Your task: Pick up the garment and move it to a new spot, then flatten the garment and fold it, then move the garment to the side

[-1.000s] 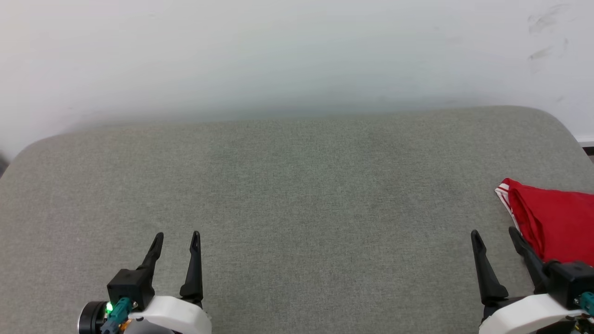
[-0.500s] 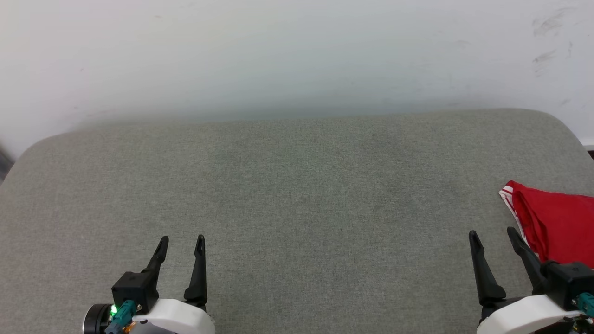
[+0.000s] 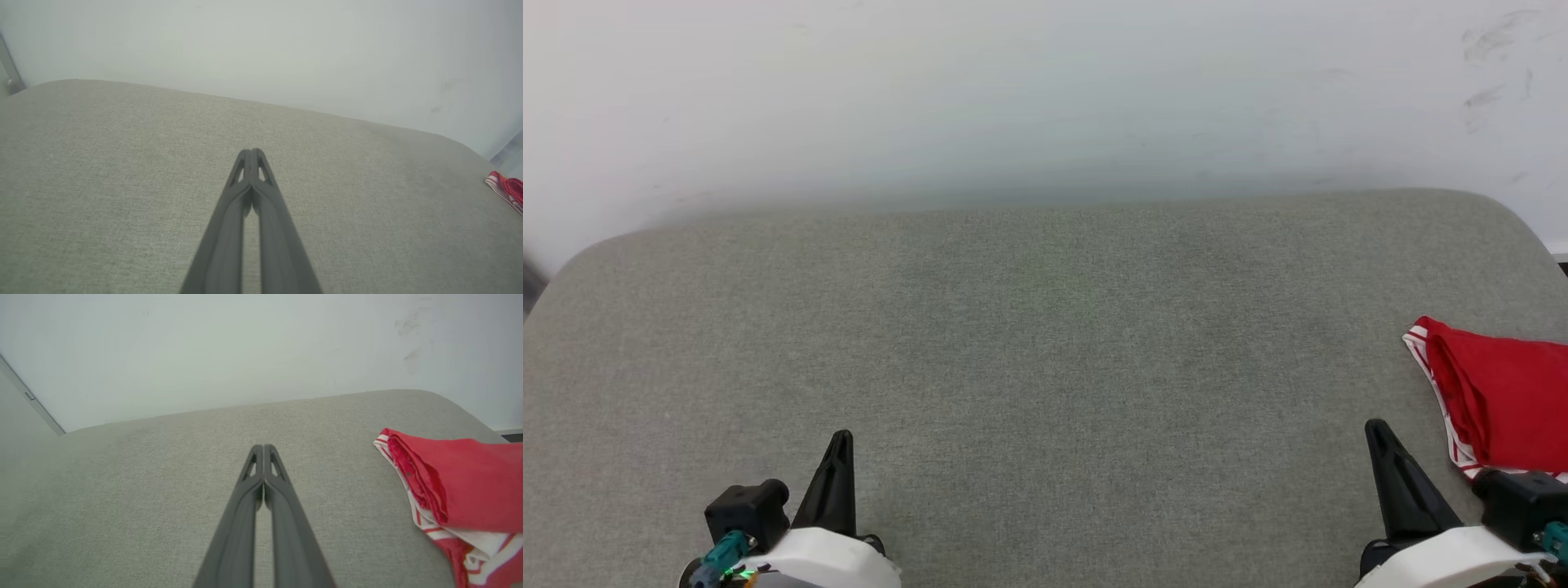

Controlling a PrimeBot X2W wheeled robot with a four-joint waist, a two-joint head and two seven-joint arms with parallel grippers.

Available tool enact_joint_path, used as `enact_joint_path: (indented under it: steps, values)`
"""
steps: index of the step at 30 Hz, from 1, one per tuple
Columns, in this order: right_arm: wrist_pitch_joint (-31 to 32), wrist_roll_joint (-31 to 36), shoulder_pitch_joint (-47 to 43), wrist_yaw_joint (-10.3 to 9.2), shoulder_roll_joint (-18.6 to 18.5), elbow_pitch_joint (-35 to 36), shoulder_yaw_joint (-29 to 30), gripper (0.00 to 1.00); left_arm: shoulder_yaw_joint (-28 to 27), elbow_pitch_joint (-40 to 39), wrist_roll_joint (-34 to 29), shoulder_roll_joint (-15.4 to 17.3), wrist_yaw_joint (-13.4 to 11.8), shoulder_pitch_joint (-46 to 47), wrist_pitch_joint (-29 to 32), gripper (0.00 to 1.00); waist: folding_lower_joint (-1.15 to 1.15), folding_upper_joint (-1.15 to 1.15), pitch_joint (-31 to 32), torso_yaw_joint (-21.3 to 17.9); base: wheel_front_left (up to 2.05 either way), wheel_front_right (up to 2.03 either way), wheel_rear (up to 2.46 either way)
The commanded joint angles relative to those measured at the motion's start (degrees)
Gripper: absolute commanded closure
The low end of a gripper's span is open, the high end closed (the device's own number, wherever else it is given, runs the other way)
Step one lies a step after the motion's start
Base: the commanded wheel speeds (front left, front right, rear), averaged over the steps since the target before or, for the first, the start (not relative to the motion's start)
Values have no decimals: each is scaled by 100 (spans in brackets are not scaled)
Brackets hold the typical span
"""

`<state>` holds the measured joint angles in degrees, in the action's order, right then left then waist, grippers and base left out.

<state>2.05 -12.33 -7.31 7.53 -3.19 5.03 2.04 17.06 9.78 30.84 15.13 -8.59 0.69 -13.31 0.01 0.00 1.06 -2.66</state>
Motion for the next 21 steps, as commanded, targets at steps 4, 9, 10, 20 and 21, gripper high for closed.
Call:
enact_joint_path:
  steps: [4, 9, 10, 20, 21]
  values:
    - [-1, -656, 200, -1, -49, -72, 3, 100, -211, -32, 483, -61, 119, 147, 124, 100, 0, 0, -4, 10, 0, 0, 0]
    - [6, -1216, 296, -1, -72, -212, 2, 100, -355, 14, 902, -135, 228, 188, 249, 100, 0, 0, -9, 21, 0, 0, 0]
    - [7, -1324, 312, -1, -75, -238, 2, 100, -383, 22, 983, -150, 250, 196, 273, 100, 0, 0, -10, 24, 0, 0, 0]
    - [23, -2326, 475, -2, -104, -473, 10, 100, -648, 97, 1739, -285, 448, 265, 502, 100, 0, 0, -20, 46, 0, 0, 0]
    - [25, -2421, 491, -2, -107, -495, 12, 100, -672, 103, 1810, -299, 468, 271, 522, 100, 0, 0, -21, 48, 0, 0, 0]
